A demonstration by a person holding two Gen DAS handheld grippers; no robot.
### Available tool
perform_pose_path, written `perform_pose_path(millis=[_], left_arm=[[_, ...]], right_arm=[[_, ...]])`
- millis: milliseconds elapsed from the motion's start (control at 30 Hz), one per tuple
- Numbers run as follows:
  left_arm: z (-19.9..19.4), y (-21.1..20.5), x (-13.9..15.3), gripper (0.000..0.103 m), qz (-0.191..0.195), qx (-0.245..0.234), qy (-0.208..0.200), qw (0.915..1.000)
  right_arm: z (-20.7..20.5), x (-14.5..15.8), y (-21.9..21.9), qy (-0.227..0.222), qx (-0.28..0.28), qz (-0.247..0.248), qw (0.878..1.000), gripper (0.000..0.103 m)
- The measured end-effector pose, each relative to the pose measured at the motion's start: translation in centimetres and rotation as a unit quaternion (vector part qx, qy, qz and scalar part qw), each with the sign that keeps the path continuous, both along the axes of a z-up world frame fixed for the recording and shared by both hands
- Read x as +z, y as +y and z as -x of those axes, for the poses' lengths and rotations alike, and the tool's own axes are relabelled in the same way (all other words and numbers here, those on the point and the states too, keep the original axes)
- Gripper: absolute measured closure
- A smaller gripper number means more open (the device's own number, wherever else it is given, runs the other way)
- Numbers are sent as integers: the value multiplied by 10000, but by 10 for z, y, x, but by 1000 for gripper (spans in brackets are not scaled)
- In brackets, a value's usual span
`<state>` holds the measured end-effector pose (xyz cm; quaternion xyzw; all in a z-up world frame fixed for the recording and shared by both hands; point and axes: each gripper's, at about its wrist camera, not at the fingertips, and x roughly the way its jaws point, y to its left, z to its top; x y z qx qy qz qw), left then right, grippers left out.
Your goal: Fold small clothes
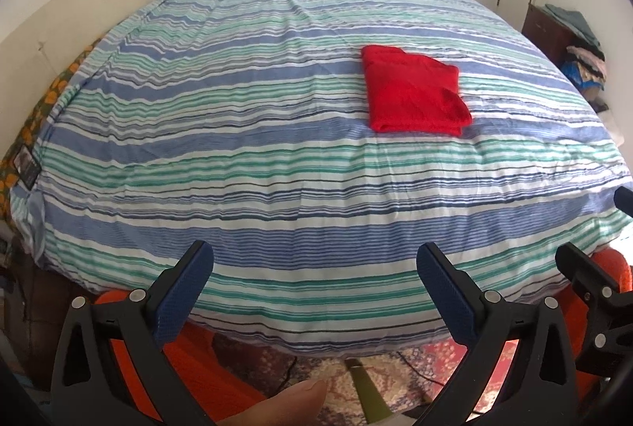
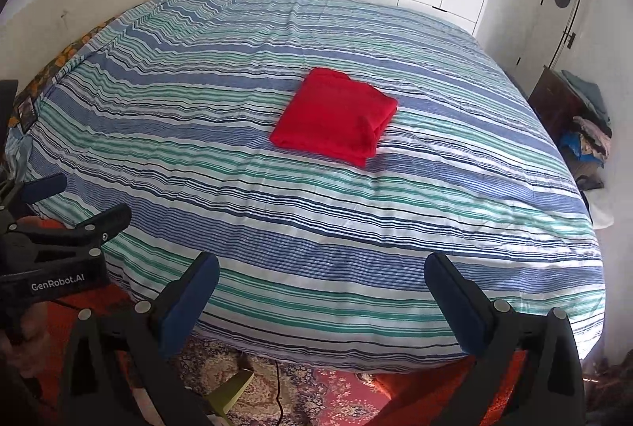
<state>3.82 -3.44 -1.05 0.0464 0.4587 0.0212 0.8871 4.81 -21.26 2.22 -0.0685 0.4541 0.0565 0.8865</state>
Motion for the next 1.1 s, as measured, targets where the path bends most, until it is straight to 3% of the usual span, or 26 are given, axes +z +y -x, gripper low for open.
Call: perform_pose_path(millis=[100, 1100], left_arm=[[4, 0, 4, 1, -137, -5, -112, 9998], [3, -6, -6, 1, -160, -14, 219, 9996]], right_arm=[[3, 1, 4, 48, 75, 70, 9999, 1], [8, 6, 0, -94, -73, 658, 9978, 1]])
